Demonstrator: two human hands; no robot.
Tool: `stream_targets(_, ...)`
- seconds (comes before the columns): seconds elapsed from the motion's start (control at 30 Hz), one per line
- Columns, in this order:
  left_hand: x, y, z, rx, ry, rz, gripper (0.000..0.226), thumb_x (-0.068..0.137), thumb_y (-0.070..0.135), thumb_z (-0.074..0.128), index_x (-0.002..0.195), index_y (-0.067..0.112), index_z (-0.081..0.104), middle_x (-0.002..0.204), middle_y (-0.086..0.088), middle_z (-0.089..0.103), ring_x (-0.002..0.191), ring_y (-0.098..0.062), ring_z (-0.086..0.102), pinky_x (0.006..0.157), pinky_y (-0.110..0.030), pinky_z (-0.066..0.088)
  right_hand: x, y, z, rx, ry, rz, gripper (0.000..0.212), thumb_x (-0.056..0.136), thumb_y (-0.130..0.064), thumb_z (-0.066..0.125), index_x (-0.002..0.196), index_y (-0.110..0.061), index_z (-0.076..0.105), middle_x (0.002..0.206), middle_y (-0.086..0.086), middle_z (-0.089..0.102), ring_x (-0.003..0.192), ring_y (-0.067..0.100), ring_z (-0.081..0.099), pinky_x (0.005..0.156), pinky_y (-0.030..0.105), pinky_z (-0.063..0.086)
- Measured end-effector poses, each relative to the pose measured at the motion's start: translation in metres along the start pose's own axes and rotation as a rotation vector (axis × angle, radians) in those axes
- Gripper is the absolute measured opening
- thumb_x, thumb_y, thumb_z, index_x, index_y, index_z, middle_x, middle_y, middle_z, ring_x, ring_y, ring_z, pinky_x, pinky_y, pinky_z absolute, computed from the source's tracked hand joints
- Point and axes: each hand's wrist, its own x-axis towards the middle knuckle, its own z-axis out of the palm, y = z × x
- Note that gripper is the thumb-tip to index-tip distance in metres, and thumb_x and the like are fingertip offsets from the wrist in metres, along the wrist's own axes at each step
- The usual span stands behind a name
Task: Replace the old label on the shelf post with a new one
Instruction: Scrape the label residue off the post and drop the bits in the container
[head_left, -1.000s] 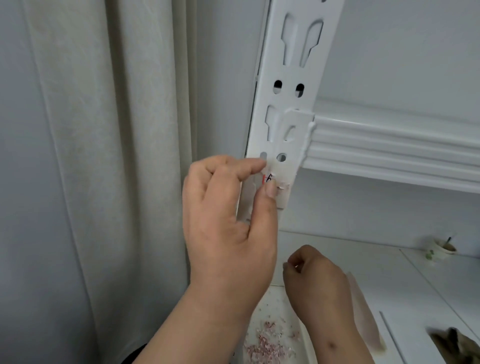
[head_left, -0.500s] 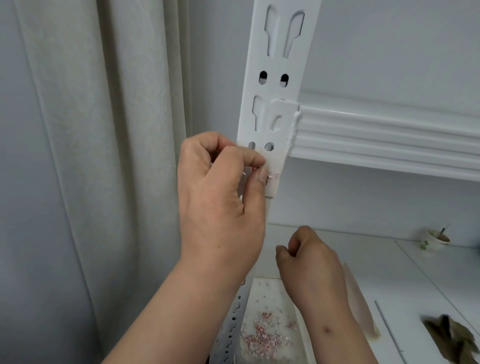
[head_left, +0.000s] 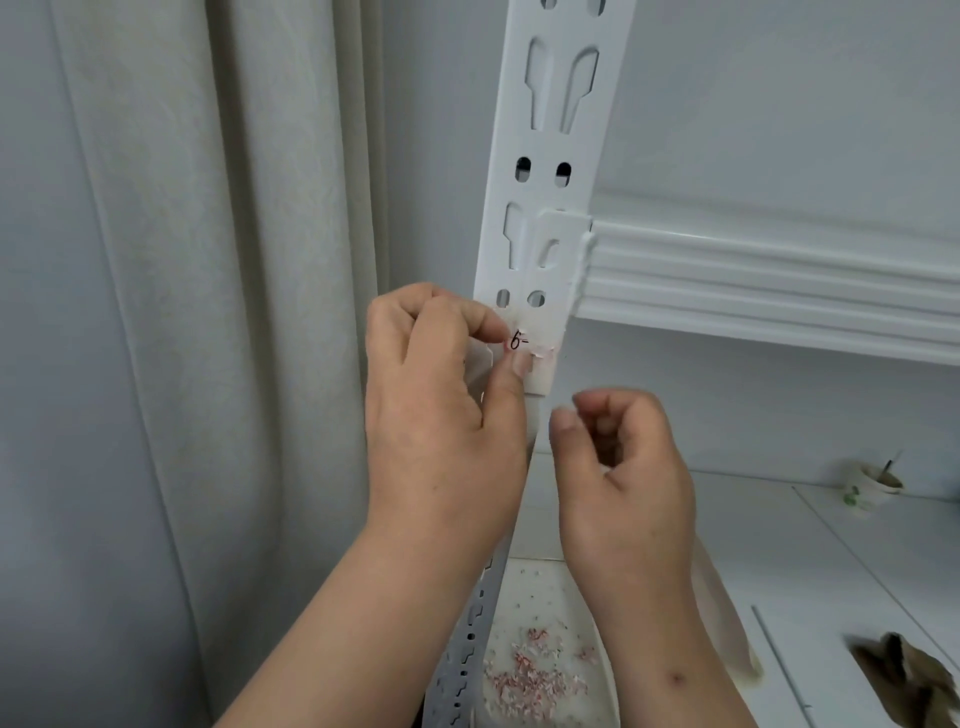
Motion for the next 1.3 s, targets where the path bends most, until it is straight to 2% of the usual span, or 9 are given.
stream_targets(0.13,-0.002,0.004,-0.003,-0.022,-0.015,-0.056,0.028,0.085,0.015,0.071,0.099,0.029,0.051,0.111,0.007,0.049,0.1,0.009,0.048,0.081,-0.004,0.04,0.005,-0.03,0.006,0.244,-0.021,-0.016,0.009,0.092,-0.031,0.056,0.099,-0.037,0.057,0.096,-0.018,0.067,0.092,-0.006,0.061,0.075,0.008,0.046)
stream_targets(0.23,0.0,0.013,-0.004,-0.161,-0.032,-0.197,0.027,0.087,0.022,0.069,0.099,0.035,0.049,0.113,0.012,0.057,0.104,0.004,0.058,0.084,-0.017,0.051,0.008,-0.041,0.011,0.301,-0.113,0.004,0.018,0.097,-0.031,0.047,0.1,-0.029,0.065,0.091,-0.014,0.072,0.086,-0.003,0.065,0.074,0.017,0.051)
stream_targets(0.33,0.001,0.02,-0.002,-0.324,-0.039,-0.351,0.028,0.088,0.022,0.068,0.097,0.035,0.046,0.106,0.012,0.065,0.099,-0.002,0.067,0.083,-0.027,0.057,0.009,-0.042,0.014,0.304,-0.106,0.036,0.026,0.099,-0.029,0.044,0.102,-0.024,0.069,0.09,-0.01,0.073,0.084,0.002,0.067,0.075,0.025,0.053)
stream_targets(0.53,0.005,0.018,-0.003,-0.342,-0.042,-0.475,0.025,0.085,0.026,0.072,0.093,0.033,0.049,0.099,0.011,0.068,0.089,-0.001,0.068,0.081,-0.028,0.058,0.009,-0.04,0.015,0.284,-0.082,0.048,0.029,0.098,-0.026,0.044,0.092,-0.02,0.071,0.084,-0.008,0.073,0.077,0.004,0.065,0.068,0.022,0.047)
stream_targets(0.63,0.006,0.019,-0.003,-0.42,-0.058,-0.54,0.023,0.084,0.027,0.073,0.092,0.033,0.053,0.096,0.009,0.07,0.085,-0.002,0.069,0.078,-0.028,0.059,0.008,-0.041,0.014,0.274,-0.092,0.041,0.031,0.099,-0.029,0.042,0.095,-0.023,0.072,0.085,-0.009,0.073,0.077,-0.002,0.065,0.064,0.012,0.047)
stream_targets(0.83,0.009,0.013,-0.002,-0.554,-0.068,-0.598,0.027,0.081,0.019,0.076,0.102,0.026,0.059,0.101,0.004,0.073,0.088,-0.008,0.073,0.076,-0.027,0.059,0.008,-0.034,0.017,0.216,-0.069,0.001,0.029,0.099,-0.031,0.044,0.084,-0.023,0.067,0.072,-0.01,0.065,0.063,-0.004,0.056,0.053,0.006,0.039)
stream_targets(1.0,0.011,0.01,0.0,-0.666,-0.064,-0.62,0.031,0.081,0.009,0.075,0.107,0.018,0.061,0.102,-0.004,0.075,0.09,-0.019,0.075,0.075,-0.031,0.06,0.008,-0.029,0.015,0.221,-0.089,-0.023,0.03,0.1,-0.032,0.042,0.1,-0.024,0.071,0.083,-0.009,0.07,0.073,-0.004,0.061,0.056,0.004,0.04)
stream_targets(1.23,0.009,0.003,0.001,-0.751,-0.067,-0.597,0.029,0.079,-0.003,0.07,0.101,0.014,0.062,0.093,-0.005,0.078,0.082,-0.019,0.075,0.069,-0.026,0.059,0.01,-0.024,0.017,0.162,-0.059,-0.074,0.04,0.092,-0.042,0.037,0.109,-0.027,0.069,0.087,-0.01,0.07,0.078,-0.007,0.058,0.061,0.002,0.039)
stream_targets(1.3,0.008,0.002,0.002,-0.792,-0.048,-0.618,0.026,0.08,0.0,0.07,0.101,0.014,0.062,0.094,-0.007,0.077,0.084,-0.019,0.075,0.074,-0.027,0.058,0.01,-0.024,0.018,0.158,-0.057,-0.078,0.039,0.092,-0.042,0.037,0.111,-0.03,0.069,0.09,-0.01,0.071,0.081,-0.007,0.059,0.063,0.001,0.039)
